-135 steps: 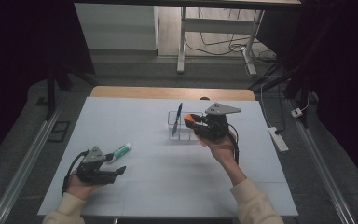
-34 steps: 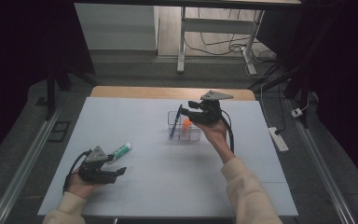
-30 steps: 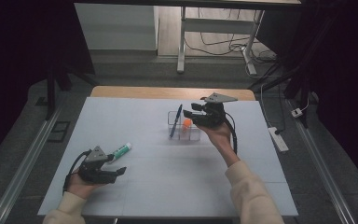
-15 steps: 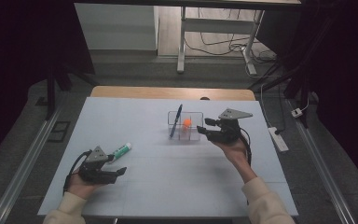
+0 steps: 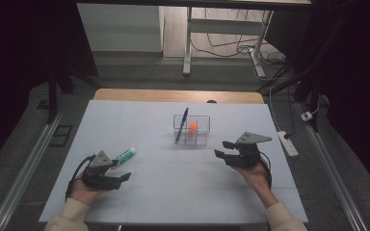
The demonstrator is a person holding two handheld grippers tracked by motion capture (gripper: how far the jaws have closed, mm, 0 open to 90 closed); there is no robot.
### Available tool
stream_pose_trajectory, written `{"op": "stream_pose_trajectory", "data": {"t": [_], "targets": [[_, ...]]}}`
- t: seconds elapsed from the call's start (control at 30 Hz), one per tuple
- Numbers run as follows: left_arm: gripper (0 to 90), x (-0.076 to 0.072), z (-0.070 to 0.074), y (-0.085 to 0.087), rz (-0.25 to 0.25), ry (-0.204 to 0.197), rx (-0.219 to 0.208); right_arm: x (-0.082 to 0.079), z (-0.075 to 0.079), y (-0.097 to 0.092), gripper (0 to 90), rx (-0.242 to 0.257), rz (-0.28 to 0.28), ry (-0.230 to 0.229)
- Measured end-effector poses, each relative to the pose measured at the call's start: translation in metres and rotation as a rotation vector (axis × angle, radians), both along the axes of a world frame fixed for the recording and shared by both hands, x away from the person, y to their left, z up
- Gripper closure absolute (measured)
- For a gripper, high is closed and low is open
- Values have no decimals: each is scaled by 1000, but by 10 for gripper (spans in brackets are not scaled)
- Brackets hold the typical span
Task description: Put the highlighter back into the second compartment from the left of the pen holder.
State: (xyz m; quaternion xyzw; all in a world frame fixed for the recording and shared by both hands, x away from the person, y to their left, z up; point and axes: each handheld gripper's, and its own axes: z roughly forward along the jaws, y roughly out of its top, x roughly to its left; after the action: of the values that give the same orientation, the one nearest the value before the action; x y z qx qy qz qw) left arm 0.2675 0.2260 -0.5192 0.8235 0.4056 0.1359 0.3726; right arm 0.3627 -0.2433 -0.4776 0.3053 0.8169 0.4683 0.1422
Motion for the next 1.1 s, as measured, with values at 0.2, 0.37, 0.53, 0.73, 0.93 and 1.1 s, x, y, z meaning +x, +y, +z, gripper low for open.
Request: {"op": "stream_pose_trajectory", "data": {"t": [0.2,0.37,0.53,0.73,0.93,1.1], "targets": [[262,0,0,-1,-4,1,3,-9,-11,-15,445,-19,-16,21],[262,1,-1,-2,-6,3,5,-16,-16,-24,438,-21,-6,32],[263,2,-1,-1,-5,3,0,-23,-20,-30,437,-37,-7,30],[264,4,-1,1,-2,-1,-5,-27,-25,-36,433,-42,1,37],[269,5,1,3,21,-1,-4,-28,-26,-41,431,-40,-4,38],[270,6,5,6,37,-12,-5,-30,-27,-42,430,-62,0,26]]}}
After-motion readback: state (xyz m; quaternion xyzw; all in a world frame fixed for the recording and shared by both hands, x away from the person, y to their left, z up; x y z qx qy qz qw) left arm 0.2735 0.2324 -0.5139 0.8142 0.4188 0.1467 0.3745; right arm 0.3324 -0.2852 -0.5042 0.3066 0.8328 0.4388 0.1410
